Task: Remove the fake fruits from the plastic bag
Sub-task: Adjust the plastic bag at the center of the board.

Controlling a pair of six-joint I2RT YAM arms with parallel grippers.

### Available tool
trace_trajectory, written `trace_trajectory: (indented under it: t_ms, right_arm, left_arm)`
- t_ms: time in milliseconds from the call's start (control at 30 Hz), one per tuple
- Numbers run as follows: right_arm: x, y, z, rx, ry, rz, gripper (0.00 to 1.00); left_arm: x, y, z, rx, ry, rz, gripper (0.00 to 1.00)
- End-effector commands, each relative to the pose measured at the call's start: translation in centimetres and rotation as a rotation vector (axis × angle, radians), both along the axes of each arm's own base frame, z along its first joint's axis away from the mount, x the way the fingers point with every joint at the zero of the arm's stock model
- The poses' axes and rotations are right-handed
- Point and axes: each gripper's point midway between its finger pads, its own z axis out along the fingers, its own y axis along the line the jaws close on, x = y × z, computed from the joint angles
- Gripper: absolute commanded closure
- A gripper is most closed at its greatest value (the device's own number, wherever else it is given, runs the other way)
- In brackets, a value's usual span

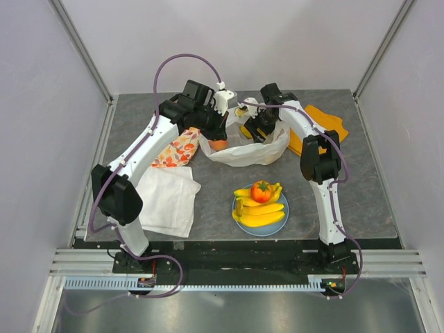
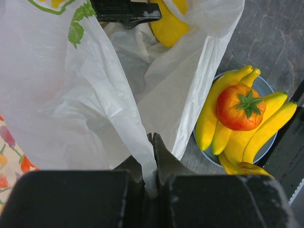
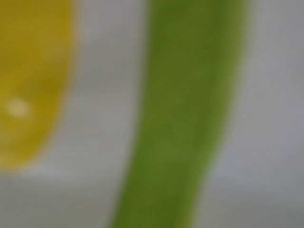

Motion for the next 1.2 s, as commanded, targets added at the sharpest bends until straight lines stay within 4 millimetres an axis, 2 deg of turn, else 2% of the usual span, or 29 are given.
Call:
trace_trajectory:
  t_ms: [0,100,133,200,233,300,333,367,433,633,800,867,900,933,1000,1033,1067,1100,1133,1167]
  right_arm:
    - [2.9,1.2,2.0,0.046,-0.114,0.044,0.22]
    - [2.4,1.0,1.9,0.050,-0.103,0.060,0.35]
    - [2.2,0.9,2.7,0.053,-0.113,0.067,0.43]
    - [1.1,0.7,2.4,0.049,-0.090,0.080,0.53]
    - [0.8,0.7,3.5,0.060,-0.108,0.089,0.62]
    - [-0.1,0.6,3.7,0.068,-0.103,0.096,0.70]
    - [-0.3,0.7,5.2,0.082,-0.131,0.100,0.76]
    - [-1.0,0.7,5.1,0.083,-0.122,0.101,0.78]
    - [-1.1,0.8,7.1,0.107,-0.164,0.099,0.83]
    - [-3.0,1.0,9.7,0.149,-0.180,0.105,0.86]
    - [-4.8,-0.4,9.5,0.111,-0.155,0.089,0.85]
    - [-5.7,-1.6,9.8,0.097,-0.145,0.069,0.83]
    - [-6.2,-2.4,10.6,0.088,-0.154,0.053,0.81]
    - [-6.7,-4.0,10.0,0.073,-0.132,0.019,0.77]
    - [-7.4,-5.8,10.1,0.061,-0.124,-0.026,0.74]
    - [-8.3,-7.7,10.0,0.051,-0.108,-0.076,0.70]
    - [-8.9,-8.6,9.9,0.045,-0.097,-0.092,0.69]
    - [-10.2,-9.6,9.9,0.029,-0.077,-0.100,0.68]
    - [-11.9,-11.5,7.8,-0.031,-0.027,-0.095,0.68]
    - [-13.1,-12.6,6.7,-0.072,0.000,-0.090,0.68]
  left_arm:
    - [0.3,-0.7,1.6,-0.047,-0.024,-0.017,0.98]
    - [0.4,-0.7,1.6,-0.044,-0.023,-0.017,0.98]
    - [0.4,-0.7,1.5,-0.043,-0.023,-0.016,0.98]
    - [0.4,-0.6,1.4,-0.039,-0.021,-0.015,0.98]
    - [0.4,-0.6,1.4,-0.038,-0.022,-0.014,0.99]
    - [0.4,-0.7,1.4,-0.040,-0.021,-0.016,0.98]
    - [0.4,-0.7,1.4,-0.039,-0.024,-0.018,0.99]
    - [0.6,-0.7,1.4,-0.039,-0.026,-0.015,0.98]
    - [0.6,-0.7,1.5,-0.041,-0.027,-0.014,0.99]
    - [0.9,-0.8,2.0,-0.041,-0.042,-0.015,0.98]
    - [1.2,-0.8,2.5,-0.042,-0.062,-0.015,0.98]
    - [1.4,-0.9,3.0,-0.047,-0.075,-0.012,0.98]
    - [1.6,-0.9,3.2,-0.048,-0.080,-0.007,0.98]
    - [1.7,-0.9,3.4,-0.052,-0.080,-0.002,0.99]
    - [2.2,-1.2,3.9,-0.061,-0.086,0.003,0.99]
    - [2.3,-1.4,3.8,-0.067,-0.074,0.009,0.99]
    - [2.3,-1.9,4.6,-0.091,-0.074,-0.003,0.98]
    - [2.5,-2.3,4.3,-0.100,-0.060,-0.009,0.98]
    - [2.5,-2.7,4.5,-0.118,-0.044,-0.008,0.98]
    - [2.5,-3.3,5.4,-0.146,-0.047,-0.023,0.99]
